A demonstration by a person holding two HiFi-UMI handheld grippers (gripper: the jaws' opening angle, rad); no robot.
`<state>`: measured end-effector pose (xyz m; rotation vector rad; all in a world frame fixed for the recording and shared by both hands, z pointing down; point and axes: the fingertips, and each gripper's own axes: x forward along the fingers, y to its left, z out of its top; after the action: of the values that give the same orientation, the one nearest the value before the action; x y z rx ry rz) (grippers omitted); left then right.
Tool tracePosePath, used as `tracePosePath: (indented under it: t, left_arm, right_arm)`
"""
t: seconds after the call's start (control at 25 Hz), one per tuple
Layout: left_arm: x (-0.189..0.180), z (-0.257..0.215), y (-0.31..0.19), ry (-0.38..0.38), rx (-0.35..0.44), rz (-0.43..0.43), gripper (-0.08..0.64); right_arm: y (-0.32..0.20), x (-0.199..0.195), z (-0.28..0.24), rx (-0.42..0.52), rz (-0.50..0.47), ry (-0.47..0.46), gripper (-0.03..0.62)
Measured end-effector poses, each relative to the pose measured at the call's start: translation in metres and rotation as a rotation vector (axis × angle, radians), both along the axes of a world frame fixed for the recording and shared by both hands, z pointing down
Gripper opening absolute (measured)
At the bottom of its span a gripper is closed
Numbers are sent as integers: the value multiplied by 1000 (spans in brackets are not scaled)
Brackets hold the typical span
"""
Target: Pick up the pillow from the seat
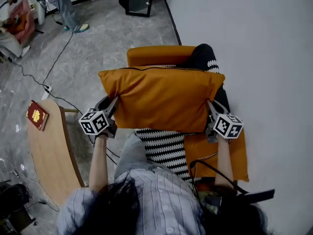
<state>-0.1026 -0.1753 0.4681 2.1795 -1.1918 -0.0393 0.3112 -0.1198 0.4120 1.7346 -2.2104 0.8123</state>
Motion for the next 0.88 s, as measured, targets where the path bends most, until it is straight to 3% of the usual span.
tracePosePath:
  t: [0.4,0.88]
  left_arm:
    - [-50,-35,50,-45,35,-1,166]
    - [-76,-58,78,-79,65,30,166]
  right_arm:
    - [49,-45,-3,42,29,-71,48]
    - [90,-70,-8,89,69,-102,48]
